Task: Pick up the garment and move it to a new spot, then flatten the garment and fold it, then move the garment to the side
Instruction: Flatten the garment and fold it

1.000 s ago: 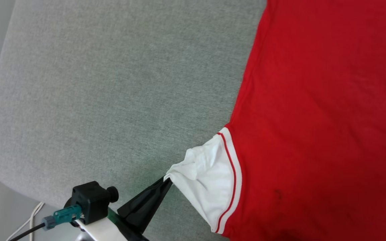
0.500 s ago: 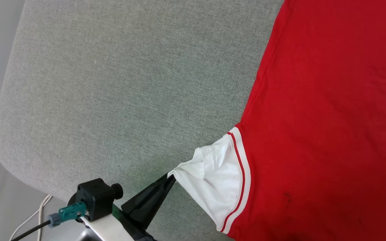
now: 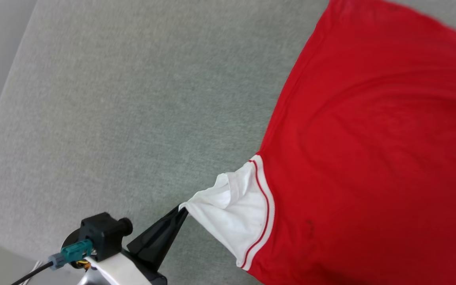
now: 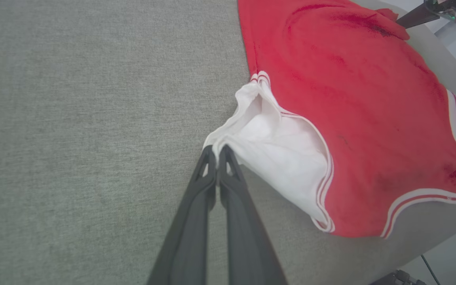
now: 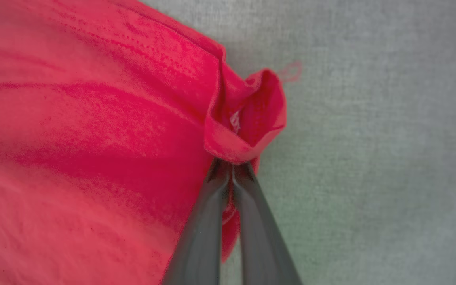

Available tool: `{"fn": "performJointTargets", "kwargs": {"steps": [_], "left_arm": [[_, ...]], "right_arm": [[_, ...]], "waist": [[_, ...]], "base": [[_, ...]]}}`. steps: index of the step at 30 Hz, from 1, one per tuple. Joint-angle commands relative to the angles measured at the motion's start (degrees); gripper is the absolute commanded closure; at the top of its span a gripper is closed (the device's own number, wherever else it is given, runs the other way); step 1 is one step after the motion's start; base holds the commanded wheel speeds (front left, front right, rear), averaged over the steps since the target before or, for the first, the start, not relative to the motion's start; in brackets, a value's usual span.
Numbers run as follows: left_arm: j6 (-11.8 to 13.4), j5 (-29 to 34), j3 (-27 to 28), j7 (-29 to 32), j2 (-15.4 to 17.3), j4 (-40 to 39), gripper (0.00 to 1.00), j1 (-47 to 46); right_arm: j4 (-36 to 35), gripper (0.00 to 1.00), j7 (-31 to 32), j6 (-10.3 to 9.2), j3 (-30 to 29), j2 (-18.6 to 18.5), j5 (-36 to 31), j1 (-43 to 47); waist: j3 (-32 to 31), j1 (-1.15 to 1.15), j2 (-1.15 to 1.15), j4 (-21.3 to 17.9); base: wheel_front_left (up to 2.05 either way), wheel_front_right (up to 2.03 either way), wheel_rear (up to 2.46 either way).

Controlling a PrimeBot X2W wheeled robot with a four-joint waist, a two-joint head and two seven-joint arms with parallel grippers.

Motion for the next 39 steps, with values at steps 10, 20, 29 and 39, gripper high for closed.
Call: {"fn": "performJointTargets", "kwargs": {"steps": [10, 20, 29, 39], "left_arm": [[3.5, -0.6, 1.4, -0.6, 1.3, 2.2, 1.00, 4.4], [3.6, -3.3, 2.3, -2.7, 1.0, 5.2, 1.00, 7.5], [3.0, -3.2, 1.8, -4.5, 0.1, 8.3, 1.00, 8.3], [3.1, -3.3, 1.6, -4.7, 0.7, 8.1, 1.00, 9.1]], "right_arm": [[-4.1, 1.00, -4.9, -0.04, 3.6, 1.7, 11.7, 19.8], [-16.8, 1.00, -7.6, -0.04, 2.1, 3.5, 19.4, 38.0], [-21.6, 1.00, -10.5, -0.04, 1.0, 8.7, 20.0, 48.7], [-21.9, 0.00, -15.0, -0.03, 4.4, 5.9, 20.6, 47.7]], "waist": [[-14.7, 0.00, 0.00, -12.6], [-19.2, 0.00, 0.00, -17.9], [-19.8, 0.00, 0.00, -19.4], [-20.4, 0.00, 0.00, -18.7]], "base": [[0.00, 0.00, 0.00], [0.00, 0.00, 0.00], [0.00, 0.00, 0.00], [0.00, 0.00, 0.00]]}}
